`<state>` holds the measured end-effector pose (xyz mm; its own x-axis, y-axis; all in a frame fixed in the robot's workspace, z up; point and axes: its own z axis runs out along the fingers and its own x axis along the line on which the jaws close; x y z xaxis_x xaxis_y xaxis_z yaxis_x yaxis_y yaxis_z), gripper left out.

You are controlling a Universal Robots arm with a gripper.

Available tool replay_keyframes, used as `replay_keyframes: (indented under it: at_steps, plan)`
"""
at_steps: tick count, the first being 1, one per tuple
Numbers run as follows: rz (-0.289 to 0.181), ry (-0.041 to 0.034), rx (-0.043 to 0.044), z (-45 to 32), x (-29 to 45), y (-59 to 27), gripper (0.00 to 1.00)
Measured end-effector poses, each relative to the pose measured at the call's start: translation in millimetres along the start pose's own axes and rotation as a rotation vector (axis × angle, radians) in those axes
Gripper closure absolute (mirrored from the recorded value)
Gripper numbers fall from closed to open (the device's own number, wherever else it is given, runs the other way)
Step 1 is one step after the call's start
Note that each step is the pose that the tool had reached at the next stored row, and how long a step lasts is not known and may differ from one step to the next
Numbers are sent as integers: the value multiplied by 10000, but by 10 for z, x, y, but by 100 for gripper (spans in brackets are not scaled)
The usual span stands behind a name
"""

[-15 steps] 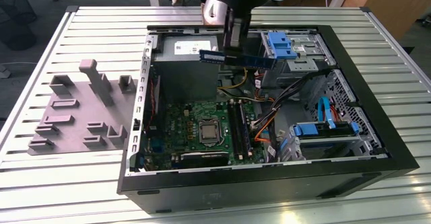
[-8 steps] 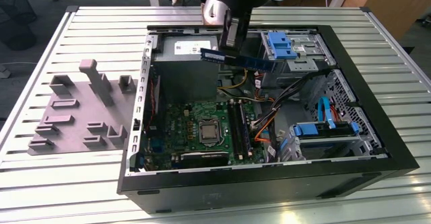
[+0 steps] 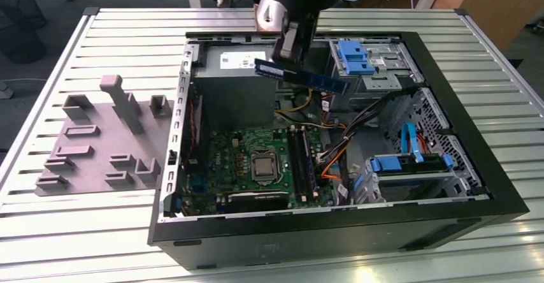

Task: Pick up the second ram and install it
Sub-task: 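Insert the second ram into the second slot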

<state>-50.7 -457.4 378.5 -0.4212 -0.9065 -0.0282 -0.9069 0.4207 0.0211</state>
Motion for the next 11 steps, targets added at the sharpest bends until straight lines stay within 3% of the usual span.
replay_keyframes:
  at_steps: [11]
  plan:
    - [1254,-10,43,3,0,0,86]
